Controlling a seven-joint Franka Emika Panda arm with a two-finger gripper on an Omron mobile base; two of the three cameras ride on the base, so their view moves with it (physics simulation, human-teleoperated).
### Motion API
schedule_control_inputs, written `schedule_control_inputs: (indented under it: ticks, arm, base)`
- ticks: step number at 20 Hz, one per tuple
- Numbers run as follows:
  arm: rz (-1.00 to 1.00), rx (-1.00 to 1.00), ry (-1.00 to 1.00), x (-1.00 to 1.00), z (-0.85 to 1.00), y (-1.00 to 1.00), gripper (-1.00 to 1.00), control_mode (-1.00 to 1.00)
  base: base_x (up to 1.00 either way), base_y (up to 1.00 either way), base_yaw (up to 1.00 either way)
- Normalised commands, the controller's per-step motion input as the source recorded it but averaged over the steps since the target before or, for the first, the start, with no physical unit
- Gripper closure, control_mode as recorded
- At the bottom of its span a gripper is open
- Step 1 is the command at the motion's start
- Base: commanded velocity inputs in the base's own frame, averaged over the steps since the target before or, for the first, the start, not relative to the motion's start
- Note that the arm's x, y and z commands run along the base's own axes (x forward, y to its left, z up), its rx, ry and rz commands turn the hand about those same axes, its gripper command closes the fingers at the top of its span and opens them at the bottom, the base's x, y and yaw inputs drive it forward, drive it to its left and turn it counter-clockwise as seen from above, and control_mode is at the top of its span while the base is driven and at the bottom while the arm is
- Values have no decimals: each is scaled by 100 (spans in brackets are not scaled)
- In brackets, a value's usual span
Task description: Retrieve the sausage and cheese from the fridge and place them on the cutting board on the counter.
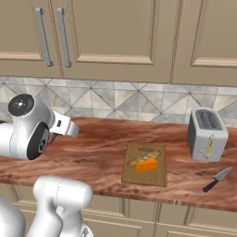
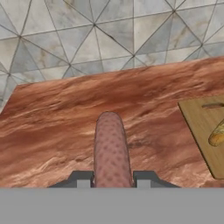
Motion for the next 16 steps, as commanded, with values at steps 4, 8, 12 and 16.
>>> schedule_control_inputs:
  ticks: [4,8,12,16]
  arm:
    - [0,0,0,0,0,0,100,100]
    - [0,0,0,0,0,0,100,100]
    - [0,0,0,0,0,0,100,100]
    - [0,0,0,0,0,0,100,100]
  base:
    - [37,-3,0]
    - [11,0,0]
    - [0,0,0]
    - [0,0,0]
